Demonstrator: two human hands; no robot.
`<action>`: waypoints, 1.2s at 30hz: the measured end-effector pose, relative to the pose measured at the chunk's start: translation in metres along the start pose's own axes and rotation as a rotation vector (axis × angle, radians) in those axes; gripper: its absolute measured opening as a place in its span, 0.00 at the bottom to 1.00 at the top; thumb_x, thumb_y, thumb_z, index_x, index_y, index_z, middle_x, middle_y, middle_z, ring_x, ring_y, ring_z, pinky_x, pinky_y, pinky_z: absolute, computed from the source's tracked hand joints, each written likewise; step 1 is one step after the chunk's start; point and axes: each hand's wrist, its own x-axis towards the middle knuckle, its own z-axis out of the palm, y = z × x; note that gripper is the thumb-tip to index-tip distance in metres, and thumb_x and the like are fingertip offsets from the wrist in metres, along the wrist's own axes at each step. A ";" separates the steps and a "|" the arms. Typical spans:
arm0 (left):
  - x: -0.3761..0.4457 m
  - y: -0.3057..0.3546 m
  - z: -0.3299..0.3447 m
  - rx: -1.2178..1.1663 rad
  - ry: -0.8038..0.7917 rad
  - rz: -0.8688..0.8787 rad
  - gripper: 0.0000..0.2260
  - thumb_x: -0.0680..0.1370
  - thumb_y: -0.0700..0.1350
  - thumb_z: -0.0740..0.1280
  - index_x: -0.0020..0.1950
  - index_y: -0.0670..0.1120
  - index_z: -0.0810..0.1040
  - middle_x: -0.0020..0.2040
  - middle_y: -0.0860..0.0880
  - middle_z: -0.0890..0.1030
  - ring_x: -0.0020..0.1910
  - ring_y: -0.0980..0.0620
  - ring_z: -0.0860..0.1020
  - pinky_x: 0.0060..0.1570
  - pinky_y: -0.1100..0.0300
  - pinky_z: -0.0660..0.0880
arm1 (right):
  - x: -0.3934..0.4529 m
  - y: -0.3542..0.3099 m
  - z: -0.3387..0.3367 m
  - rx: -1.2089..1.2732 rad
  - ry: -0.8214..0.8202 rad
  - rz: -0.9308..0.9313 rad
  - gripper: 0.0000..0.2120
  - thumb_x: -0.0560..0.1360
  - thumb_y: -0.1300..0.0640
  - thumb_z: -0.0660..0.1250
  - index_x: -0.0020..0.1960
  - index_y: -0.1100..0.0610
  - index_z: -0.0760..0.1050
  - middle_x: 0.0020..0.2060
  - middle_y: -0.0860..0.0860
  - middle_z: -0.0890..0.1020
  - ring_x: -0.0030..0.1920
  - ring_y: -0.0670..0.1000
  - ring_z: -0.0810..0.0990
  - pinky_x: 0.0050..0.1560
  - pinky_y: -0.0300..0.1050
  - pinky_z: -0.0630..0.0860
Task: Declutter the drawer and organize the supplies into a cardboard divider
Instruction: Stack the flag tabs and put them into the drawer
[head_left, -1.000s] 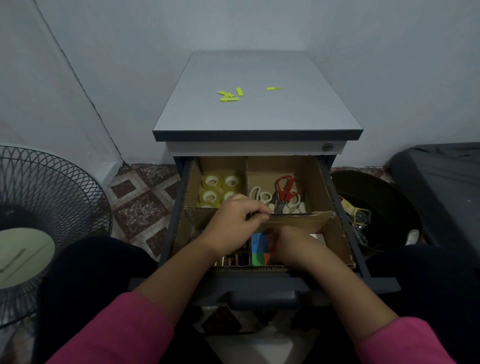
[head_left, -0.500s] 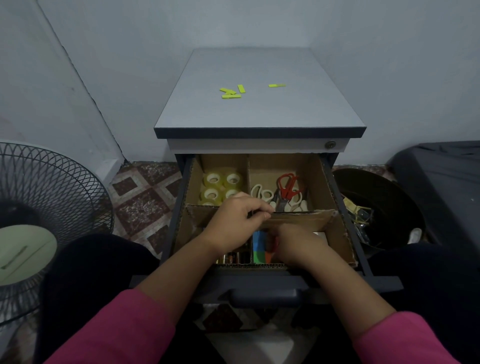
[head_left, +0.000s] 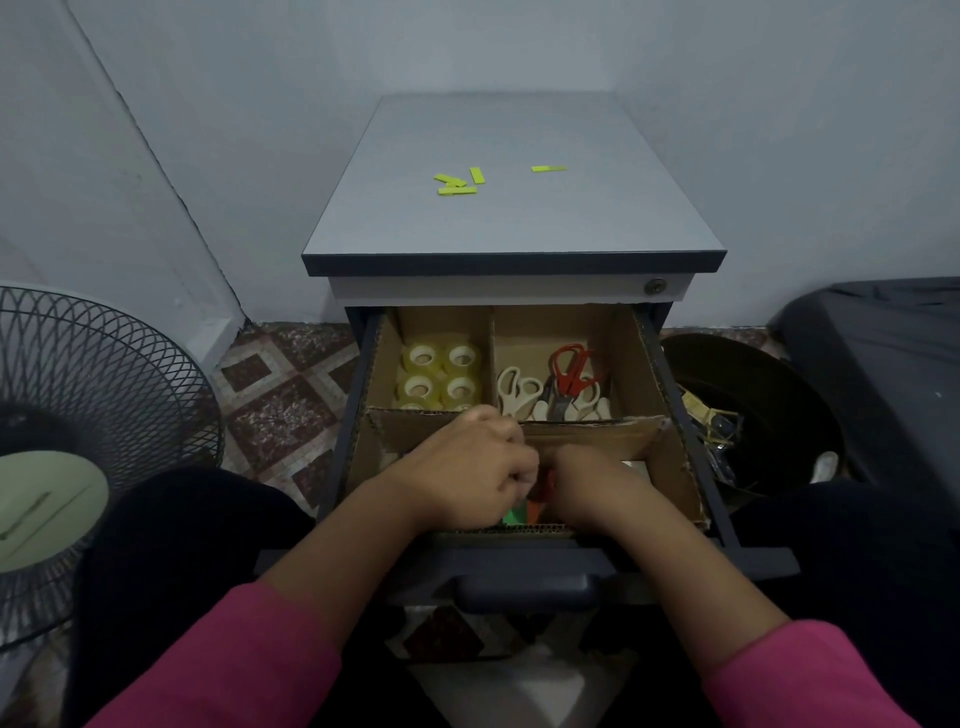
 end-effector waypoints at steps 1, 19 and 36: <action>0.000 0.001 0.001 0.042 -0.017 0.011 0.07 0.74 0.47 0.58 0.39 0.55 0.73 0.47 0.55 0.71 0.55 0.53 0.66 0.63 0.56 0.63 | 0.000 0.000 0.000 0.004 -0.002 0.001 0.14 0.74 0.52 0.67 0.60 0.48 0.75 0.55 0.52 0.80 0.55 0.54 0.79 0.48 0.44 0.74; 0.004 0.010 0.009 0.152 0.012 0.121 0.17 0.76 0.50 0.51 0.45 0.51 0.80 0.44 0.49 0.73 0.51 0.54 0.67 0.60 0.62 0.48 | -0.004 -0.004 -0.004 0.022 -0.022 -0.030 0.19 0.75 0.53 0.65 0.65 0.48 0.72 0.58 0.52 0.80 0.56 0.54 0.78 0.55 0.50 0.77; 0.005 0.005 0.010 0.100 0.054 0.081 0.10 0.81 0.49 0.57 0.51 0.51 0.79 0.52 0.50 0.72 0.55 0.56 0.62 0.63 0.64 0.50 | -0.025 0.029 -0.011 -0.155 0.299 0.309 0.09 0.77 0.62 0.59 0.53 0.57 0.77 0.50 0.54 0.80 0.52 0.56 0.80 0.43 0.46 0.72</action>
